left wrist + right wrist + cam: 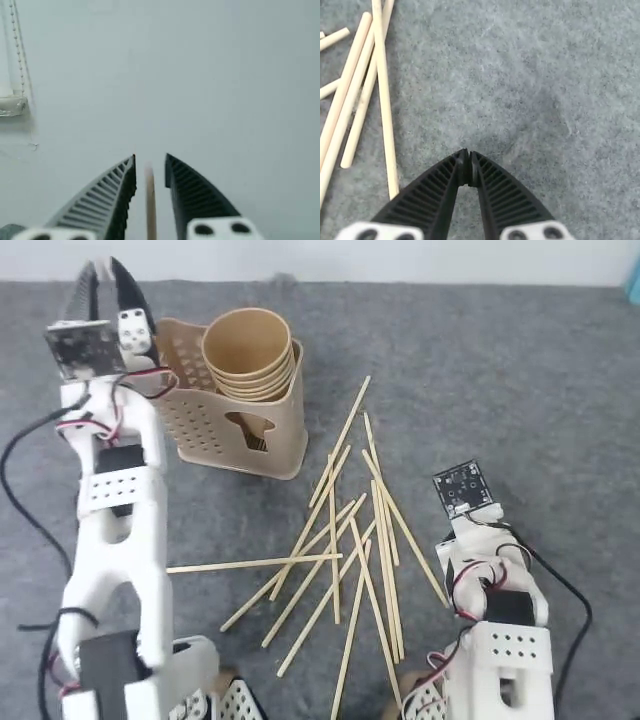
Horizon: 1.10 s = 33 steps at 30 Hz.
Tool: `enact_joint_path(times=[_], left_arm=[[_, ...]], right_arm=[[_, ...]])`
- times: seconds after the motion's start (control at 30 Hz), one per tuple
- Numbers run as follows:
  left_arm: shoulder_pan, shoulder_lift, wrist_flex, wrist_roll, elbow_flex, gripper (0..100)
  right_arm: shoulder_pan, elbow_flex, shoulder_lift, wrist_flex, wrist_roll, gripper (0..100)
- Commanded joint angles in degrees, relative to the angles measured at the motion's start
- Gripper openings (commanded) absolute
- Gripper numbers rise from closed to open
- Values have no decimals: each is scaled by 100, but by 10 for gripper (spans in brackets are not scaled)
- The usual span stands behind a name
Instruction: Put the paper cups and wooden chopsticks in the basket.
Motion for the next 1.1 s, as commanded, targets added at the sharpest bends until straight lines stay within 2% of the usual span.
enact_joint_path(times=[0.0,0.13,0.33,0.53,0.63,0.73,0.83,0.97,1.07], left_arm=[[-229,-281,35,369,-171,211],[-273,-1108,1398,413,-251,214],[-264,-2708,4774,448,-1007,214],[-273,-3262,7305,1152,-2413,215],[-686,-2945,8088,1336,-3160,214],[-1090,-2286,8466,1547,-3785,214],[-1204,-1459,8993,1503,-4207,215],[-1196,-598,10180,615,-4163,214],[-1257,-62,10145,255,-3662,214]], right_arm=[[-22,-9,40,-119,62,8],[-31,-9,40,-119,62,8],[-31,-9,57,-119,62,8],[-31,-9,75,-110,62,8],[-31,-9,75,-110,62,8],[-31,-9,75,-110,62,8],[-31,-9,66,-110,62,8],[-31,-9,57,-110,62,8],[-31,-9,57,-110,62,8]])
